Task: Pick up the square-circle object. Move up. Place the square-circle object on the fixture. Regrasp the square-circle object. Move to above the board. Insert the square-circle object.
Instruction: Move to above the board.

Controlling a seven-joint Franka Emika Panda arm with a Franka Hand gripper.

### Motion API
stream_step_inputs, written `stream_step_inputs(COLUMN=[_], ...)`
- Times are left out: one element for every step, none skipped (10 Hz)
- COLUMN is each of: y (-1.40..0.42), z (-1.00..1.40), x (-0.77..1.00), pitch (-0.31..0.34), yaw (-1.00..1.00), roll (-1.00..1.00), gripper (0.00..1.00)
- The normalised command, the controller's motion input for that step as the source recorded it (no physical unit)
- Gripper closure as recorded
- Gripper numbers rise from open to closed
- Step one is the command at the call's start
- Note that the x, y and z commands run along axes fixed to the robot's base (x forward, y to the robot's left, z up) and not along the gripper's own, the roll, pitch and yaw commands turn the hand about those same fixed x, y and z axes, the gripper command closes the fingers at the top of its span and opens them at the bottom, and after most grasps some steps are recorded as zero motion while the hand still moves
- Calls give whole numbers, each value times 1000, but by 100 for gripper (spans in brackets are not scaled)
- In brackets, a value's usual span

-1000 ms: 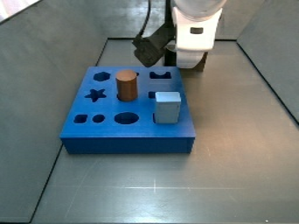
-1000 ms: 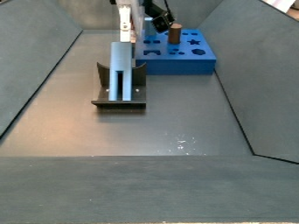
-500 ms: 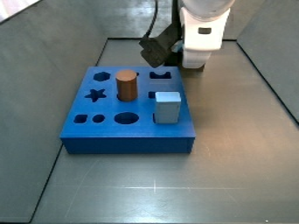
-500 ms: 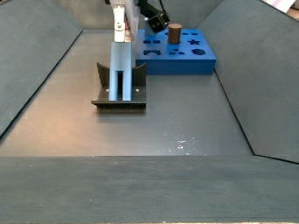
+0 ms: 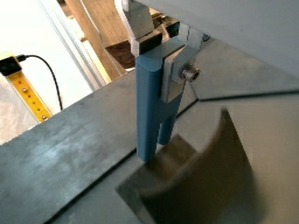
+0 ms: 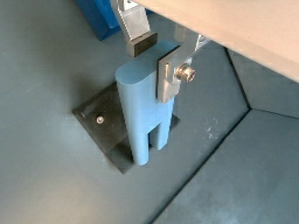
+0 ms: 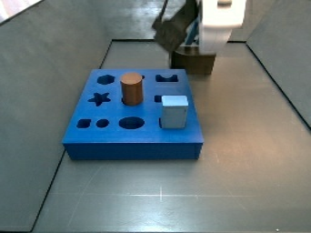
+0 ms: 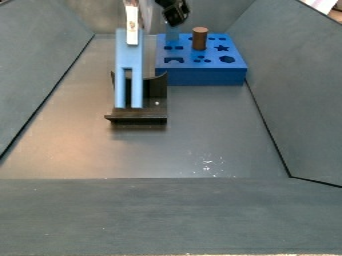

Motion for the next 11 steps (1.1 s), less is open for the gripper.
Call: stream_step_inputs(y=[120,114,102,83,48,38,28,-1000,-1000,-1000,-1000], z=[1000,1000,968,844,607,427,251,437,440,447,431], x=[35,19,-2,-17,-29,-41,-49,-633,-627,-627,-618], pitch=[-128,-96,-50,-27,6,24,40,98,86,68,42], yaw=[-112,-127,-134,-134,-122,-110,-92,1000,1000,1000,1000], roll=[-220,-180,-158,-150,-142,-135,-124,-480,-466,-459,-455], gripper=[100,100,100,100,100,100,100,100,100,100,100])
